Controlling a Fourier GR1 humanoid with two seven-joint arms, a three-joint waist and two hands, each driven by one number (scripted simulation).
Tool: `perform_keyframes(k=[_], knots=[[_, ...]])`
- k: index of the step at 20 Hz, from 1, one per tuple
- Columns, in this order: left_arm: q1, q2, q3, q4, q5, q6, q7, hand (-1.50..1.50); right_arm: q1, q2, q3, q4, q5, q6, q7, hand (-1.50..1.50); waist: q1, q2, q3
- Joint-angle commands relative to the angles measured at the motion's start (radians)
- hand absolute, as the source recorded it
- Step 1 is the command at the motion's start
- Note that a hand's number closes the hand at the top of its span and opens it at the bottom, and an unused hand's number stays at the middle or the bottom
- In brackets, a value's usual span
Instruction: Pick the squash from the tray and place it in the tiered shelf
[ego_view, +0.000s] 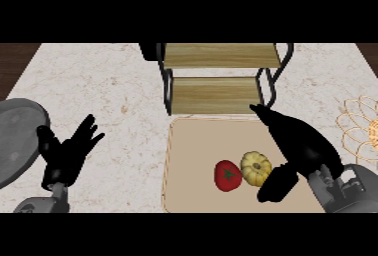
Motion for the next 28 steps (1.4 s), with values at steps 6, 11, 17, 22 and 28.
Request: perform_keyframes(k=[6, 11, 17, 22, 28], knots=[[-0.012, 0.03, 0.036, 0.008, 0.022, -0.022, 0.077, 0.0, -0.04, 0.064, 0.059, 0.009, 0.096, 0.049, 0.244, -1.5, -0.008, 0.003, -0.006], [0.057, 0.023, 0.018, -0.07, 0.0, -0.022, 0.075, 0.0, 0.059, 0.118, 0.094, 0.059, 0.226, -0.006, 0.163, -1.5, -0.004, 0.003, -0.004], [0.068, -0.006, 0.024, 0.007, -0.023, -0.027, 0.01, 0.0, 0.088, 0.134, 0.094, 0.094, 0.286, 0.032, 0.128, -1.5, -0.007, 0.005, -0.005], [-0.039, -0.021, 0.033, 0.036, -0.035, 0.003, 0.069, 0.0, 0.069, 0.189, 0.093, 0.231, 0.374, 0.016, 0.077, -1.5, -0.008, 0.007, -0.005], [-0.015, -0.023, 0.058, 0.077, -0.023, -0.05, 0.024, 0.0, 0.162, 0.226, 0.111, 0.278, 0.512, -0.04, -0.014, -1.5, -0.009, 0.007, -0.005]])
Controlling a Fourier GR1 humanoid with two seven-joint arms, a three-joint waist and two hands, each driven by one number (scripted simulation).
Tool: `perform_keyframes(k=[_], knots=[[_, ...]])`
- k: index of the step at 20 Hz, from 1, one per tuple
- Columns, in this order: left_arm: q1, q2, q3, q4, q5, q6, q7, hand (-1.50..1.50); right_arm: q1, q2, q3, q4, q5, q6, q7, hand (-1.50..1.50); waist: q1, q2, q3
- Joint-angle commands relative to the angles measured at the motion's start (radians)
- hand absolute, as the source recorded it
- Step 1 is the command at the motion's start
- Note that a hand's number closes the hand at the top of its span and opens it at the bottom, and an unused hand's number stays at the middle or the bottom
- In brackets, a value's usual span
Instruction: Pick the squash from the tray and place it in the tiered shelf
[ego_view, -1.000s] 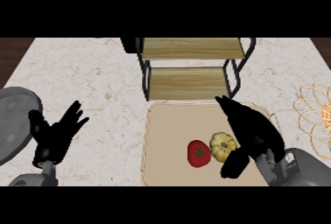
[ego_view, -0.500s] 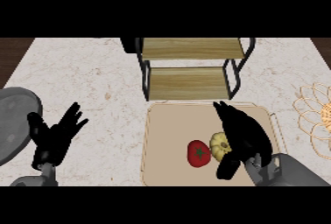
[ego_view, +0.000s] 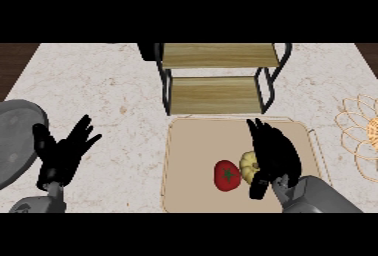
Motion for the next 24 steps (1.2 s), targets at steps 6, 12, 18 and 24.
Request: perform_keyframes(k=[6, 12, 18, 24], knots=[[0.019, -0.02, 0.015, 0.057, -0.029, -0.03, -0.025, 0.0, 0.089, 0.066, -0.081, 0.065, 0.126, -0.027, -0.084, -1.5, -0.002, 0.005, -0.006], [0.042, -0.019, 0.018, -0.077, -0.02, -0.032, 0.072, 0.0, 0.057, 0.153, -0.122, 0.203, 0.161, 0.006, -0.19, -1.5, 0.006, 0.005, -0.006], [0.038, -0.026, 0.043, 0.036, -0.03, -0.055, -0.027, 0.0, 0.064, 0.161, -0.052, 0.188, 0.117, 0.156, -0.249, 1.5, 0.003, 0.006, -0.006], [0.037, -0.049, 0.029, -0.003, -0.052, -0.035, -0.008, 0.0, 0.076, 0.249, -0.061, 0.15, 0.164, 0.097, -0.268, 1.5, 0.005, 0.005, -0.006]])
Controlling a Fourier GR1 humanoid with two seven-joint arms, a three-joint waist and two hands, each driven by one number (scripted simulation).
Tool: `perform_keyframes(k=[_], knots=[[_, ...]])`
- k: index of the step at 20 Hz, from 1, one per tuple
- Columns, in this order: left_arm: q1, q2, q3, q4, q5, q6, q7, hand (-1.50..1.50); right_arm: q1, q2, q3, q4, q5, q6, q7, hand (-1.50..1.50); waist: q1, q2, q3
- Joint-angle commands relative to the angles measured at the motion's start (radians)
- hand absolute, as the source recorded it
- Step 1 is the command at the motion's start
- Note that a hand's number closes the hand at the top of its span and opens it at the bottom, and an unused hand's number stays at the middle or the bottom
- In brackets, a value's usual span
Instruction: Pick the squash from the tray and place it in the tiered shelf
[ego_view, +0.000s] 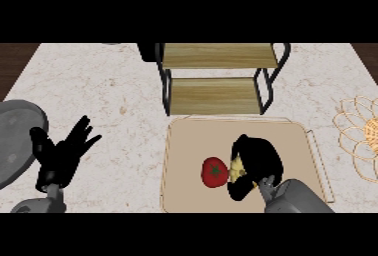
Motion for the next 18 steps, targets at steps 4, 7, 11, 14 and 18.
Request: perform_keyframes(k=[4, 7, 11, 14, 18], knots=[[0.007, -0.031, -0.038, 0.041, -0.032, 0.001, -0.004, 0.0, -0.048, 0.29, 0.109, 0.085, -0.018, -0.189, 0.044, 1.5, 0.025, 0.02, 0.003], [0.018, -0.041, -0.04, 0.015, -0.025, 0.004, 0.006, 0.0, -0.125, 0.294, 0.192, 0.065, -0.077, -0.315, 0.092, 1.5, 0.031, 0.017, 0.003], [0.03, -0.027, -0.029, 0.031, -0.02, -0.022, -0.015, 0.0, -0.221, 0.297, 0.235, 0.03, -0.067, -0.476, 0.131, 1.5, 0.026, 0.016, 0.002], [0.022, -0.027, -0.033, 0.012, -0.036, 0.004, 0.018, 0.0, -0.33, 0.298, 0.21, -0.104, -0.005, -0.452, 0.242, 1.5, 0.015, 0.01, 0.002], [0.027, -0.023, -0.013, -0.01, -0.006, -0.001, 0.052, 0.0, -0.476, 0.298, 0.184, -0.273, 0.092, -0.404, 0.441, 1.5, 0.004, 0.0, 0.001]])
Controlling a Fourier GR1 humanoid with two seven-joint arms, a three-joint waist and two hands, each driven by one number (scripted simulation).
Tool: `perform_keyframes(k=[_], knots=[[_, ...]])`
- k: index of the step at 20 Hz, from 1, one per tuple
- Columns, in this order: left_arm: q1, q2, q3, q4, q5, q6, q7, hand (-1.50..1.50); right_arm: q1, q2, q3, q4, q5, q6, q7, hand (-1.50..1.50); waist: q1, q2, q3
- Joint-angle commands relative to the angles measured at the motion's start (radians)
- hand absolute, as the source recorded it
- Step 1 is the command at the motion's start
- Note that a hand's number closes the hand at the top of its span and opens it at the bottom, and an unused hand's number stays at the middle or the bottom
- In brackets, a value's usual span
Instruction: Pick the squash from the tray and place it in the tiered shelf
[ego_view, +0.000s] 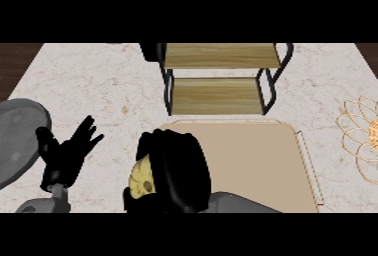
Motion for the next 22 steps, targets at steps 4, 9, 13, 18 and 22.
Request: perform_keyframes(k=[4, 9, 13, 18, 22], knots=[[0.018, -0.002, -0.01, 0.017, -0.014, 0.002, 0.028, 0.0, -0.25, 0.01, -0.123, -0.188, 0.088, 0.084, 0.321, 1.5, -0.013, -0.001, -0.008], [-0.018, 0.006, 0.014, 0.071, -0.004, -0.004, 0.033, 0.0, -0.389, 0.01, -0.271, -0.183, 0.079, 0.193, 0.36, 1.5, -0.023, 0.003, -0.009], [0.028, 0.003, 0.005, 0.045, -0.01, -0.015, 0.007, 0.0, -0.453, 0.01, -0.411, -0.166, 0.051, 0.292, 0.357, 1.5, -0.024, 0.002, -0.008], [-0.009, -0.005, 0.006, 0.042, -0.009, -0.003, 0.037, 0.0, -0.595, -0.004, -0.593, -0.081, 0.025, 0.328, 0.329, 1.5, -0.024, 0.003, -0.008], [0.009, 0.017, 0.026, 0.037, -0.003, -0.022, 0.019, 0.0, -0.623, -0.062, -0.685, -0.018, 0.006, 0.348, 0.253, 1.5, -0.017, 0.008, -0.007]])
